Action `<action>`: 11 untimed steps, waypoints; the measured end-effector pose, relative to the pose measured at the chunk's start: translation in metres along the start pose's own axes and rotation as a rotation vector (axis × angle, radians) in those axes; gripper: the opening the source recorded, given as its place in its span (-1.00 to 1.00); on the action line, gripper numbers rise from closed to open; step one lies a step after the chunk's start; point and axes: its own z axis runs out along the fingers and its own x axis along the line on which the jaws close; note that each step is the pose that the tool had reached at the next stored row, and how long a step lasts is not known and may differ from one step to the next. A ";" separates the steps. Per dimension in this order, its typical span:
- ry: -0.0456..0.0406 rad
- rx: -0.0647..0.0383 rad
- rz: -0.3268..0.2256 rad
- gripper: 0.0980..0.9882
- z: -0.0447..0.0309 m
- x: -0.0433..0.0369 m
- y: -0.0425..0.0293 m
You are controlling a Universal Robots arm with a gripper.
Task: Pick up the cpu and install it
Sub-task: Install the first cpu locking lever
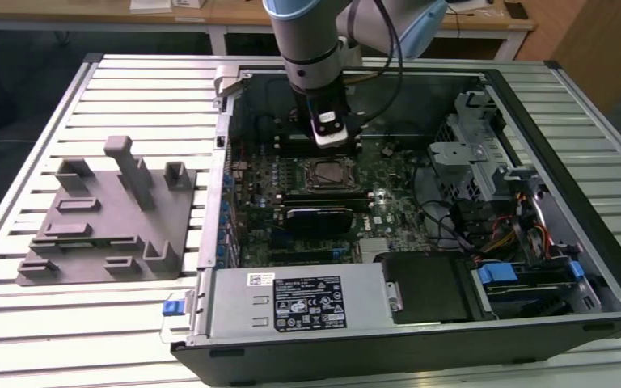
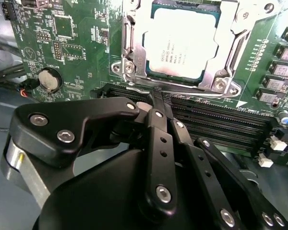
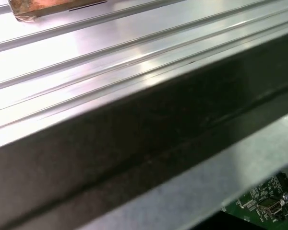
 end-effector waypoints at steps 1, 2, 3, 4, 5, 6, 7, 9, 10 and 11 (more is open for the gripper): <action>-0.0003 0.000 0.001 -0.98 0.0002 -0.0001 0.0000; -0.0004 0.000 0.002 -0.98 0.0005 -0.0003 0.0001; -0.0006 0.001 0.002 -0.98 0.0007 -0.0005 0.0002; -0.0009 0.001 0.002 -0.98 0.0009 -0.0007 0.0002; -0.0012 0.001 0.003 -0.98 0.0012 -0.0008 0.0003; -0.0017 0.002 0.003 -0.98 0.0015 -0.0009 0.0003; -0.0022 0.003 0.003 -0.98 0.0017 -0.0009 0.0003; -0.0034 0.004 0.003 -0.98 0.0021 -0.0011 0.0003; -0.0040 0.005 0.003 -0.98 0.0022 -0.0011 0.0002; -0.0047 0.006 0.003 -0.98 0.0024 -0.0012 0.0002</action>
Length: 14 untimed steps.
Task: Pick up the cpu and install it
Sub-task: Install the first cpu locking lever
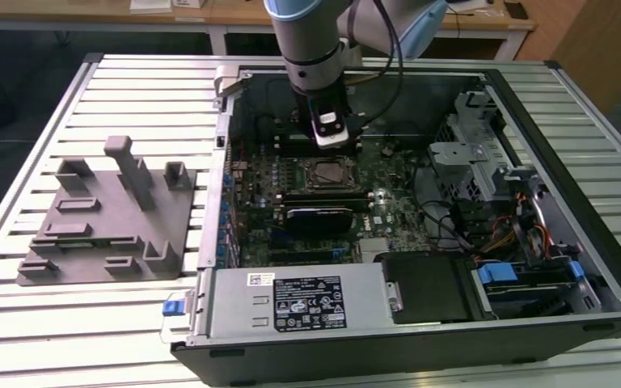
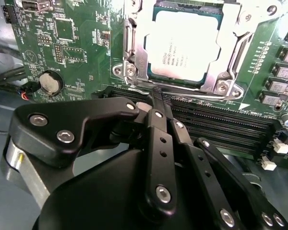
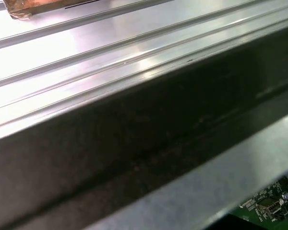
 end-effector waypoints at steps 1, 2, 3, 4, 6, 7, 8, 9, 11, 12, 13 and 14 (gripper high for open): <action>-0.0006 0.001 0.000 -0.98 0.0001 -0.0002 0.0000; -0.0017 0.003 0.000 -0.98 0.0002 -0.0004 -0.0001; -0.0026 0.004 0.000 -0.98 0.0004 -0.0005 -0.0001; -0.0037 0.006 0.000 -0.98 0.0005 -0.0007 -0.0001; -0.0055 0.008 0.000 -0.98 0.0007 -0.0009 -0.0003; -0.0059 0.009 0.001 -0.98 0.0009 -0.0008 -0.0005; -0.0061 0.009 0.001 -0.98 0.0011 -0.0008 -0.0006; -0.0061 0.009 0.001 -0.98 0.0012 -0.0008 -0.0007; -0.0060 0.009 0.001 -0.98 0.0014 -0.0013 -0.0008; -0.0060 0.009 0.001 -0.98 0.0016 -0.0020 -0.0007; -0.0060 0.009 0.001 -0.98 0.0018 -0.0029 -0.0005; -0.0060 0.009 0.001 -0.98 0.0021 -0.0039 -0.0002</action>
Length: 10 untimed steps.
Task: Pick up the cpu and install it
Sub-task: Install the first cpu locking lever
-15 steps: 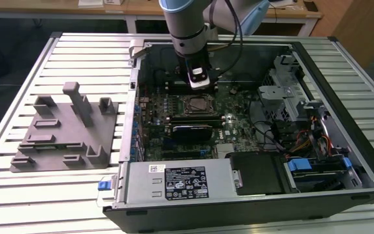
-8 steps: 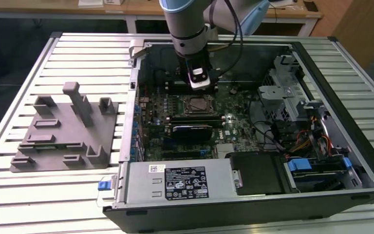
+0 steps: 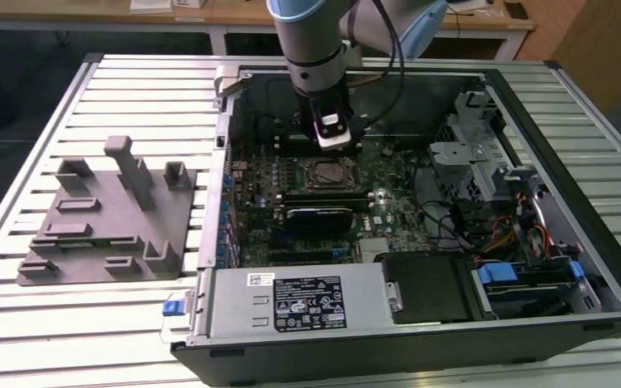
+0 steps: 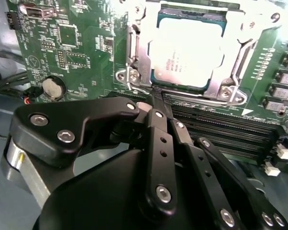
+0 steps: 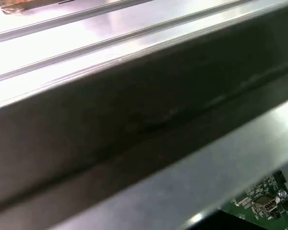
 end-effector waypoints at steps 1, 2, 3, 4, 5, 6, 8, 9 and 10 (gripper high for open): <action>0.0000 0.000 0.000 -0.98 0.0003 -0.0013 0.0005; 0.0004 -0.001 0.000 -0.98 0.0006 -0.0024 0.0008; 0.0009 -0.002 0.000 -0.98 0.0007 -0.0029 0.0009; 0.0016 -0.003 0.001 -0.98 0.0007 -0.0030 0.0009; 0.0025 -0.005 0.001 -0.98 0.0007 -0.0031 0.0009; 0.0031 -0.006 0.002 -0.98 0.0004 -0.0032 0.0010; 0.0035 -0.007 0.002 -0.98 -0.0007 -0.0034 0.0011; 0.0035 -0.007 0.002 -0.98 -0.0015 -0.0037 0.0013; 0.0038 -0.007 0.002 -0.98 -0.0023 -0.0038 0.0014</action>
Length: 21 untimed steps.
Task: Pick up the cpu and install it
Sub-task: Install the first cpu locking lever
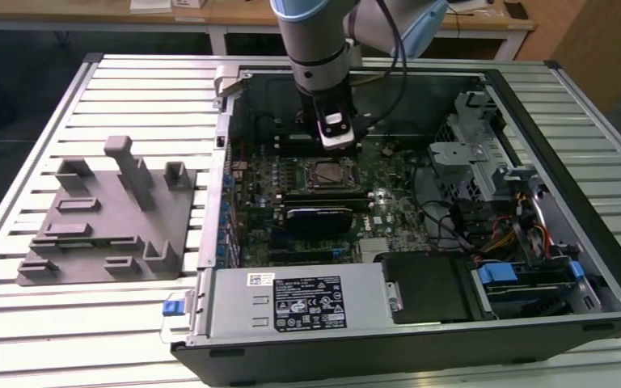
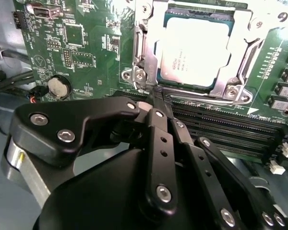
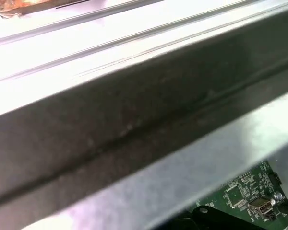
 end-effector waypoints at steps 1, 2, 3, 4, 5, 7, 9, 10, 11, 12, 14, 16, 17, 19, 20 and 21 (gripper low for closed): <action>0.0001 0.000 0.000 -0.98 -0.0007 -0.0001 0.0001; 0.0002 0.000 0.000 -0.98 -0.0014 -0.0003 0.0002; 0.0003 0.000 0.000 -0.98 -0.0023 -0.0005 0.0004; 0.0003 0.000 0.000 -0.98 -0.0033 -0.0007 0.0006; 0.0003 0.000 0.000 -0.98 -0.0046 -0.0009 0.0008; 0.0004 0.000 0.000 -0.98 -0.0079 -0.0015 0.0015; 0.0004 0.000 0.000 -0.98 -0.0114 -0.0022 0.0022; 0.0003 0.000 0.000 -0.98 -0.0131 -0.0025 0.0025; 0.0004 0.000 0.000 -0.98 -0.0140 -0.0027 0.0027; 0.0004 0.000 0.000 -0.98 -0.0140 -0.0027 0.0027; 0.0004 0.000 0.000 -0.98 -0.0140 -0.0027 0.0027; 0.0012 0.000 0.000 -0.98 -0.0140 -0.0028 0.0028; 0.0088 0.004 0.001 -0.98 -0.0139 -0.0035 0.0030; 0.0341 0.017 0.003 -0.98 -0.0132 -0.0055 0.0030; 0.0455 0.023 0.005 -0.98 -0.0130 -0.0066 0.0027; 0.0567 0.028 0.006 -0.98 -0.0129 -0.0078 0.0021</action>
